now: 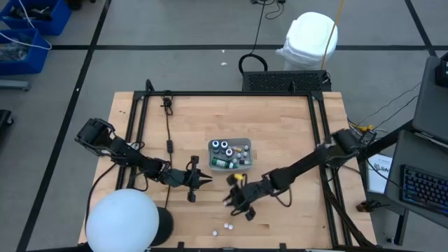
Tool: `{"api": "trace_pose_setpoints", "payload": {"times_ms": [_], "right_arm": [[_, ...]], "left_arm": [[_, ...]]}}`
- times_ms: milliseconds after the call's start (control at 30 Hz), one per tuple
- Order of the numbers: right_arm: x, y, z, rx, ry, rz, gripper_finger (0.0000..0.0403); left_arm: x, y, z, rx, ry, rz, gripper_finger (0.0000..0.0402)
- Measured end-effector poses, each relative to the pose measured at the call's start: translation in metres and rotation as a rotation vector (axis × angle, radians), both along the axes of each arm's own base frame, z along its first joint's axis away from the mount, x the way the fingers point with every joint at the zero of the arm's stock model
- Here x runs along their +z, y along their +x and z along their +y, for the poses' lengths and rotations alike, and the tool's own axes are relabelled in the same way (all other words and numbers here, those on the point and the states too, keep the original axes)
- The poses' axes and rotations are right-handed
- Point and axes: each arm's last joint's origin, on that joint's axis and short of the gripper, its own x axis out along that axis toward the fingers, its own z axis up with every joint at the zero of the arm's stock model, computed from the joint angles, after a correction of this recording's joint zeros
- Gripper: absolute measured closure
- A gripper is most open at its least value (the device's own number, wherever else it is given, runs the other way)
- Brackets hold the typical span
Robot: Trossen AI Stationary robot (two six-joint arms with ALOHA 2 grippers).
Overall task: Pick & Place food coloring
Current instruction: Put the small blue food coloring bottle into the gray bin
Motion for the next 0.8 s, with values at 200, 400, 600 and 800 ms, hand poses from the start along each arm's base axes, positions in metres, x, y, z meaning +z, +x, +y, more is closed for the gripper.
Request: {"api": "trace_pose_setpoints", "payload": {"times_ms": [200, 400, 600, 800], "right_arm": [[0.065, -0.031, -0.026, -0.207, -0.138, 0.005, 0.0342], [0.085, -0.062, -0.072, -0.382, -0.139, -0.001, 0.0343], [0.059, -0.076, -0.124, -0.524, 0.002, -0.141, 0.0343], [0.021, -0.079, -0.159, -0.589, 0.019, -0.078, 0.0343]], "left_arm": [[0.0, 0.0, 0.0, -0.001, 0.003, 0.0, 0.0355], [0.0, 0.0, 0.0, -0.001, 0.003, 0.0, 0.0355], [0.0, 0.0, 0.0, -0.001, 0.003, 0.0, 0.0355], [-0.001, 0.0, 0.0, -0.002, 0.009, 0.006, 0.0355]]}}
